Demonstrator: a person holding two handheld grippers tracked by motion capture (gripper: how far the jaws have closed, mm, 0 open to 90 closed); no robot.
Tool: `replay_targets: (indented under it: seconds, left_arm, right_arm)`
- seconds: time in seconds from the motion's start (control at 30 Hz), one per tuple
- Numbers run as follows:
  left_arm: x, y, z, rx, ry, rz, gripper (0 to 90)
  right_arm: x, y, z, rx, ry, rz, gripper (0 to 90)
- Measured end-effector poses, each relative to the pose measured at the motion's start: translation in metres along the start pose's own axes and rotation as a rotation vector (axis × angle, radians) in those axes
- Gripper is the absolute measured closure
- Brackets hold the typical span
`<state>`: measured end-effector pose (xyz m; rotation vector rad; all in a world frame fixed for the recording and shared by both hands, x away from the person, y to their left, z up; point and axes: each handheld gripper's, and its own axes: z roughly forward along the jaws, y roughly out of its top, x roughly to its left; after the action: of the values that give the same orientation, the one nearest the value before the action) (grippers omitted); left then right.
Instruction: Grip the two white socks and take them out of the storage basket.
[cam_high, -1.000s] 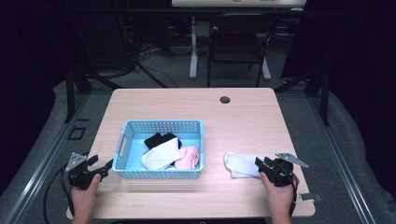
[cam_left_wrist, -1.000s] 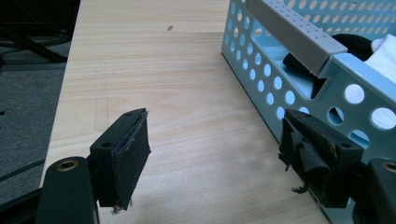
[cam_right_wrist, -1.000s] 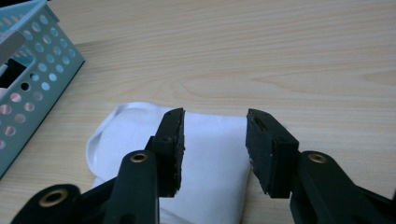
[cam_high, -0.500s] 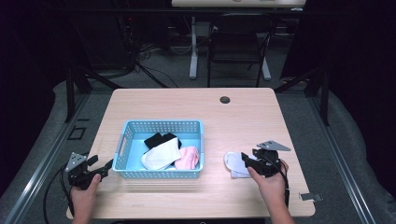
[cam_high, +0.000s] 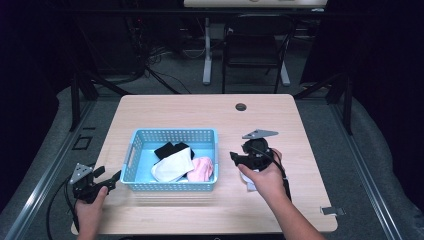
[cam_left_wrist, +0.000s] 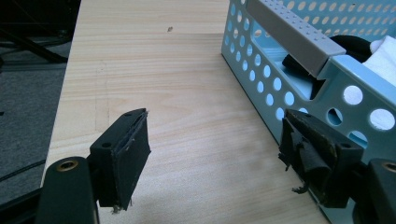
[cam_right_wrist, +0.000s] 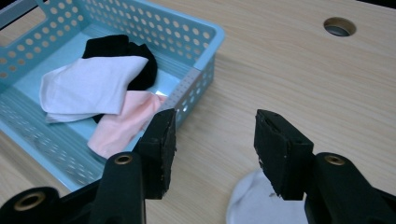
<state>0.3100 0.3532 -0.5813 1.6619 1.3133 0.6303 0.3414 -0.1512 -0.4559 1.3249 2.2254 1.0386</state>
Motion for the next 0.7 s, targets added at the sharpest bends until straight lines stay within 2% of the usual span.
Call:
replay_targets:
  seconds: [0.1, 0.13, 0.17, 0.2, 0.27, 0.33, 0.43, 0.5, 0.6, 0.7]
  left_arm:
    - [0.000, 0.000, 0.000, 0.000, 0.000, -0.001, 24.0]
    - [0.000, 0.000, 0.000, -0.001, 0.000, 0.000, 24.0]
    - [0.000, 0.000, 0.000, -0.001, 0.000, -0.001, 24.0]
    - [0.000, 0.000, 0.000, -0.001, -0.001, 0.000, 24.0]
    - [0.000, 0.000, 0.000, -0.002, -0.001, 0.000, 24.0]
    - [0.000, 0.000, 0.000, -0.002, -0.002, -0.001, 24.0]
    - [0.000, 0.000, -0.001, -0.002, -0.002, -0.001, 24.0]
    - [0.000, 0.000, 0.000, -0.009, -0.002, -0.002, 24.0]
    - [0.000, 0.000, 0.000, -0.010, -0.002, -0.003, 24.0]
    - [0.000, 0.000, 0.000, -0.009, -0.002, -0.002, 24.0]
  right_arm:
    - [0.013, 0.014, 0.008, 0.033, 0.030, -0.030, 48.7]
    - [0.013, 0.014, 0.008, 0.033, 0.030, -0.030, 48.7]
    - [0.020, 0.019, 0.012, 0.045, 0.049, -0.042, 50.1]
    - [0.020, 0.019, 0.012, 0.045, 0.049, -0.042, 50.1]
    - [0.032, 0.027, 0.018, 0.062, 0.072, -0.071, 50.6]
    - [0.036, 0.030, 0.020, 0.062, 0.081, -0.076, 50.7]
    - [0.050, 0.038, 0.030, 0.080, 0.110, -0.096, 51.2]
    - [0.053, 0.040, 0.034, 0.086, 0.120, -0.098, 51.6]
    - [0.060, 0.044, 0.043, 0.126, 0.139, -0.112, 53.0]
    - [0.064, 0.050, 0.054, 0.147, 0.154, -0.085, 55.7]
